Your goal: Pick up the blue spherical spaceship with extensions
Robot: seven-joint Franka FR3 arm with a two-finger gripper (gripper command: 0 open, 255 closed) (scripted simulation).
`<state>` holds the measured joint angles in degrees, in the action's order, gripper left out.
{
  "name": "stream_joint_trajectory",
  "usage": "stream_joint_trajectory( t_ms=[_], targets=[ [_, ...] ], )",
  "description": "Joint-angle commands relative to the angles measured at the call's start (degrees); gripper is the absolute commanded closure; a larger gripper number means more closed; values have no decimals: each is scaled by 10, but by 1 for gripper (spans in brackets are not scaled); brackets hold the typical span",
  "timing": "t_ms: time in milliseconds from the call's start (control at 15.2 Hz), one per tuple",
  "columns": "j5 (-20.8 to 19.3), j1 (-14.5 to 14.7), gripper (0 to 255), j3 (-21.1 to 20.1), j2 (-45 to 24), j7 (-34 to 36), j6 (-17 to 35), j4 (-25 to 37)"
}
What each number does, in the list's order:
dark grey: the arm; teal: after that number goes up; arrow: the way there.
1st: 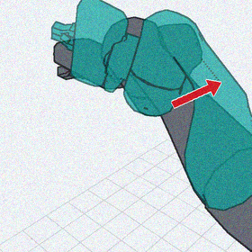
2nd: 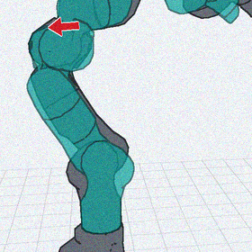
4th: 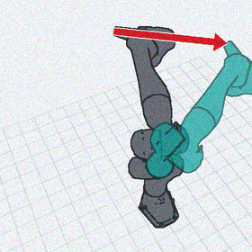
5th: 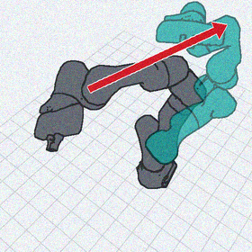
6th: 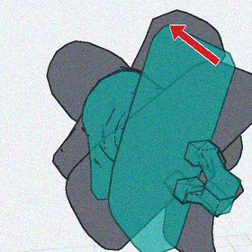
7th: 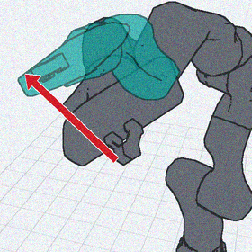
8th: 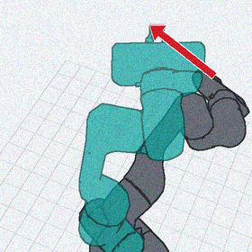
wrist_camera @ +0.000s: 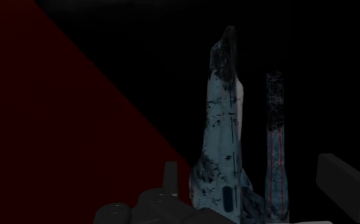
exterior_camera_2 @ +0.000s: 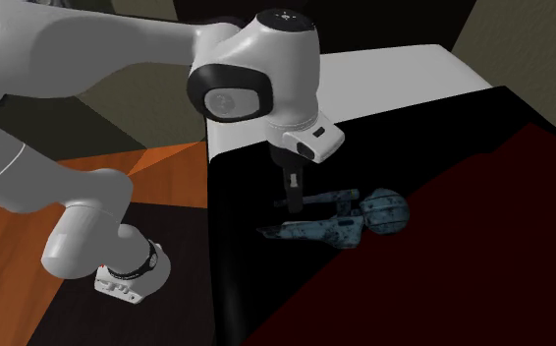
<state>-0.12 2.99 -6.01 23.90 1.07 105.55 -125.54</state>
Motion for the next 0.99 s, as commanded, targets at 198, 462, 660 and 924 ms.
stream_joint_trajectory(
  t_ms=[198, 462, 660, 924],
  targets=[
    [-3, 8, 0, -25, -107, 32, 37, 48],
    [-12, 16, 0, -42, -193, 59, 54, 97],
    [-18, 21, 0, -49, -237, 73, 66, 119],
    [-20, 21, 0, -49, -245, 75, 96, 98]
  ],
)
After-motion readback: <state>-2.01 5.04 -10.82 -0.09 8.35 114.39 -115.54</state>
